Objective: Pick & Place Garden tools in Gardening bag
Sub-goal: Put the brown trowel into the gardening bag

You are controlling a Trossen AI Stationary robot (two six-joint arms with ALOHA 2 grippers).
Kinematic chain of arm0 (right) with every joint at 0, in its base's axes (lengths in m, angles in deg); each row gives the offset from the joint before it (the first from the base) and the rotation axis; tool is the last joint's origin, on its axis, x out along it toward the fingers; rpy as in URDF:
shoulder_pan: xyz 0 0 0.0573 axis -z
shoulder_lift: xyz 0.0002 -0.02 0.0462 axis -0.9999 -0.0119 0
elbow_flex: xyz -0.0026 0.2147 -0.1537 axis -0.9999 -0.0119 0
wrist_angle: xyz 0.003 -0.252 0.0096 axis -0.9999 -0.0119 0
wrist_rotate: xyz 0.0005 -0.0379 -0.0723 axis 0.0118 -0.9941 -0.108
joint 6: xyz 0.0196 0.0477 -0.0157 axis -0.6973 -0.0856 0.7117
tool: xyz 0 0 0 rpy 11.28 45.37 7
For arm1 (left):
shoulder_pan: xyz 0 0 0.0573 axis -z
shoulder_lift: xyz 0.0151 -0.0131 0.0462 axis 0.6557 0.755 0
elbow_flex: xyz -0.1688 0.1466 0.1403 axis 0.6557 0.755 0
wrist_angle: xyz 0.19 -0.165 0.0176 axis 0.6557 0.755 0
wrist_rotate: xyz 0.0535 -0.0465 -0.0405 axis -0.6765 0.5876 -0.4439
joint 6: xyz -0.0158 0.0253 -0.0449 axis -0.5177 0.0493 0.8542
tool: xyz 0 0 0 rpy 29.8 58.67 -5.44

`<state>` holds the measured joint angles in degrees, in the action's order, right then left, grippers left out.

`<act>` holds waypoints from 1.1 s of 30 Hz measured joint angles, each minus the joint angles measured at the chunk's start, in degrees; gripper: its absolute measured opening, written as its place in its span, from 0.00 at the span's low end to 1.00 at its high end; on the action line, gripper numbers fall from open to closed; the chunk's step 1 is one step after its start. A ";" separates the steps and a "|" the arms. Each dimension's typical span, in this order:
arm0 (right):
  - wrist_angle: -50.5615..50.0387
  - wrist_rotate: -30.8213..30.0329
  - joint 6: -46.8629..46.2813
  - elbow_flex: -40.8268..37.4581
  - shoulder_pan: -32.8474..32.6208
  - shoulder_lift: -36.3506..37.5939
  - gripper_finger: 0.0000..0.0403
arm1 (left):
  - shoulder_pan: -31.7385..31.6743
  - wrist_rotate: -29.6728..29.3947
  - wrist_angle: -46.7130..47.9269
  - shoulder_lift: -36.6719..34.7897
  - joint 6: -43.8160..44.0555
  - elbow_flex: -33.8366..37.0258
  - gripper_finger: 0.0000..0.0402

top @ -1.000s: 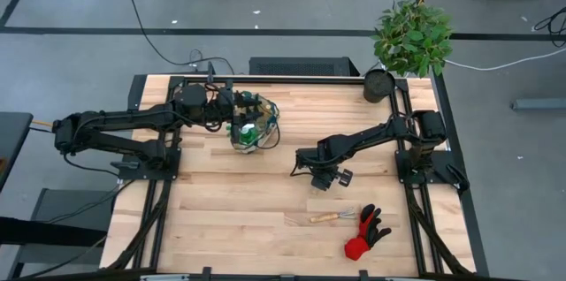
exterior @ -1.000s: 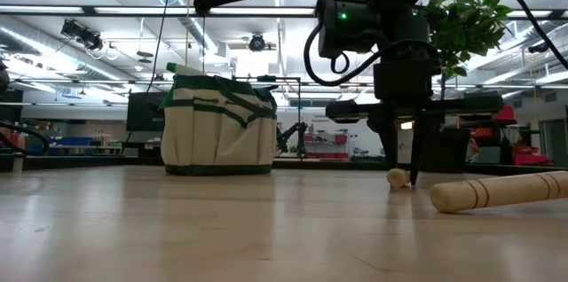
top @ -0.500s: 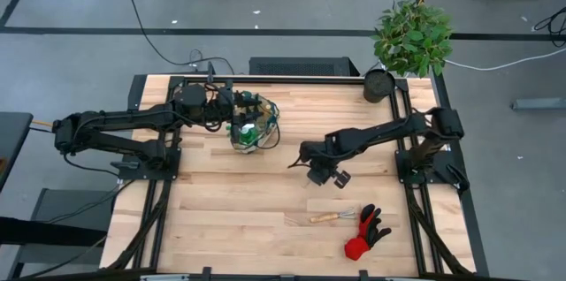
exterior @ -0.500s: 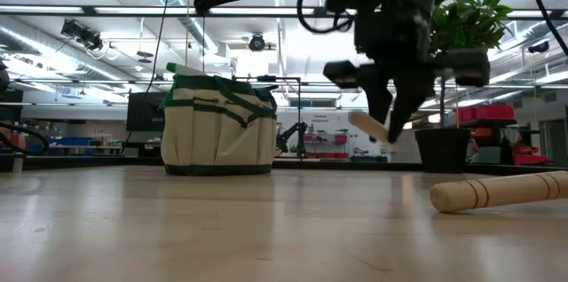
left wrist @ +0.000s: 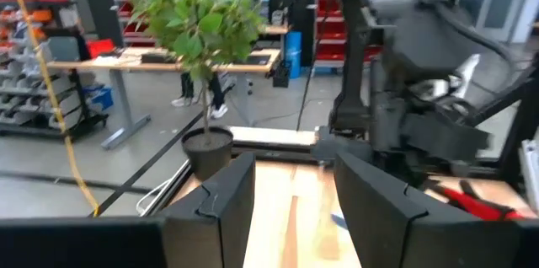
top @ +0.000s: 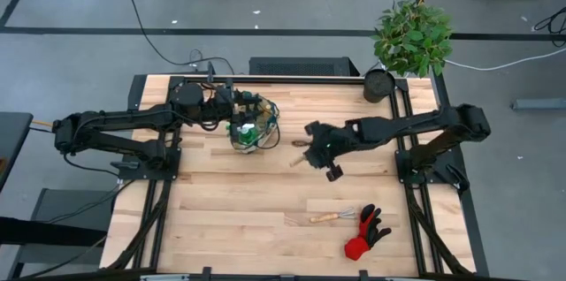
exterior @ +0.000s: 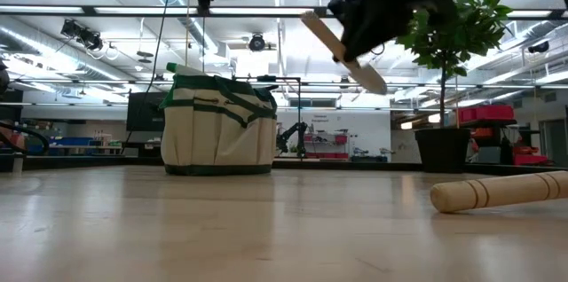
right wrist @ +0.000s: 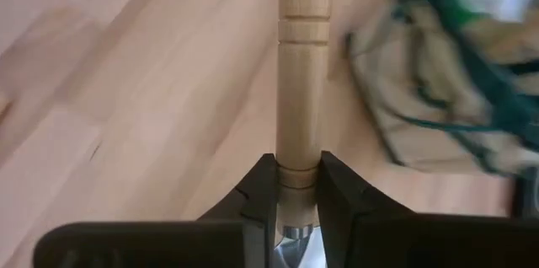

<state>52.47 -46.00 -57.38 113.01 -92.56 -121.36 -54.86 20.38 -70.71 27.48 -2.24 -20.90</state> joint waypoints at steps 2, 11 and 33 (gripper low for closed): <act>1.39 -1.21 -2.56 0.00 0.71 1.65 0.13 | 0.00 1.18 -0.85 -0.02 0.00 0.00 0.42; 13.43 -3.90 -12.87 0.02 3.67 5.93 0.13 | 0.00 5.00 -3.83 -0.02 0.04 0.00 0.42; 37.35 -3.85 -25.41 0.04 7.41 5.95 0.14 | -0.02 5.04 -6.55 -0.02 4.58 -0.02 0.42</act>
<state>89.82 -49.85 -82.79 113.05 -85.15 -115.40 -54.88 25.43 -77.26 27.46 2.33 -20.91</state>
